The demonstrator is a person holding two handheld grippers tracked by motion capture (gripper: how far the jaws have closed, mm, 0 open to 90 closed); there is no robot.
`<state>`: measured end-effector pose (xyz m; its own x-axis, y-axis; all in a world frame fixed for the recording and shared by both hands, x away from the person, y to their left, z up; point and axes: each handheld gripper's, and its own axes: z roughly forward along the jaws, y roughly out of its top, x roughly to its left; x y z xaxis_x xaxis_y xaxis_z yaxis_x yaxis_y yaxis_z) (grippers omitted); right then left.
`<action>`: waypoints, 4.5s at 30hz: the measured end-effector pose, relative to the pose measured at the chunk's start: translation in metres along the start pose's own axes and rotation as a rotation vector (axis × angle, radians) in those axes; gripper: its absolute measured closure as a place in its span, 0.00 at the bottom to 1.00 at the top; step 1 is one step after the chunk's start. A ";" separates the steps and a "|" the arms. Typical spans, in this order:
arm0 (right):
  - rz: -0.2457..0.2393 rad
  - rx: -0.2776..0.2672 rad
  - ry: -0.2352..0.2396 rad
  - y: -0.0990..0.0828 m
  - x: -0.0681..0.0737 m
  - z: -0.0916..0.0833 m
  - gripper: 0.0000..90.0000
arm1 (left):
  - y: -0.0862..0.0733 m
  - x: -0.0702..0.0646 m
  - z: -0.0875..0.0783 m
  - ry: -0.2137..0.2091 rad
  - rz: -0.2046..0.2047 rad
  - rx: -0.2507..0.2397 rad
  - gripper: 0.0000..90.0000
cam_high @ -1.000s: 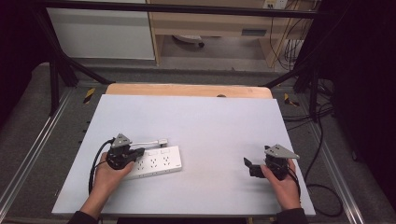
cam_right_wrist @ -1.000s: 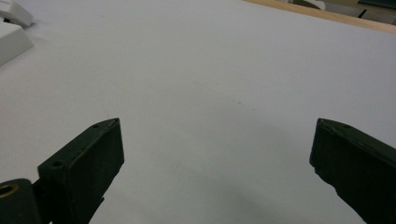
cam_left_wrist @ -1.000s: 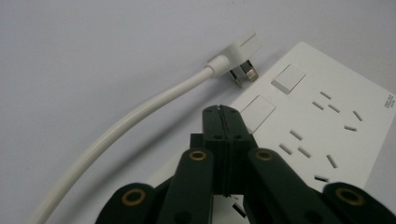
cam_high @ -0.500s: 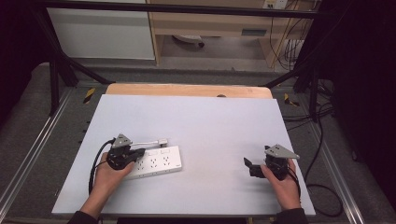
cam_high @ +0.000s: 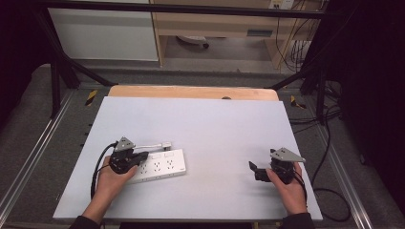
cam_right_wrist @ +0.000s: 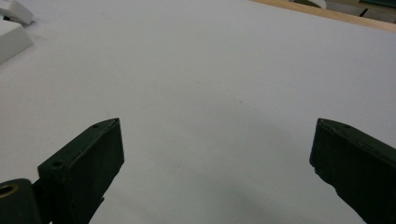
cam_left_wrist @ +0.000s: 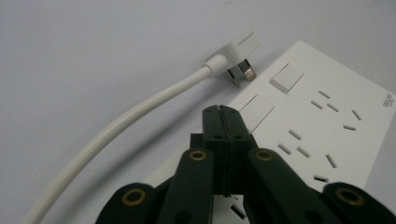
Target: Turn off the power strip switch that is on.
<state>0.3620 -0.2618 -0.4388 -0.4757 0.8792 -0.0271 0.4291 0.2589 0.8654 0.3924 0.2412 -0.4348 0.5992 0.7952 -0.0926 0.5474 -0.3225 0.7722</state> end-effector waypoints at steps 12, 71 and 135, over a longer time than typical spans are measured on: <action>-0.006 0.000 -0.001 0.000 0.001 0.001 0.04 | 0.000 -0.001 0.000 0.002 -0.004 -0.006 1.00; 0.004 -0.007 0.012 0.000 0.000 0.000 0.04 | 0.038 -0.009 -0.041 0.015 -0.122 -0.421 0.07; 0.013 -0.011 0.017 -0.001 -0.002 -0.001 0.03 | -0.032 0.007 -0.122 0.043 -0.135 -0.475 0.05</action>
<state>0.3621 -0.2640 -0.4389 -0.4831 0.8755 -0.0075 0.4268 0.2429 0.8711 0.3081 0.3197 -0.3836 0.5110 0.8375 -0.1934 0.2862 0.0464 0.9570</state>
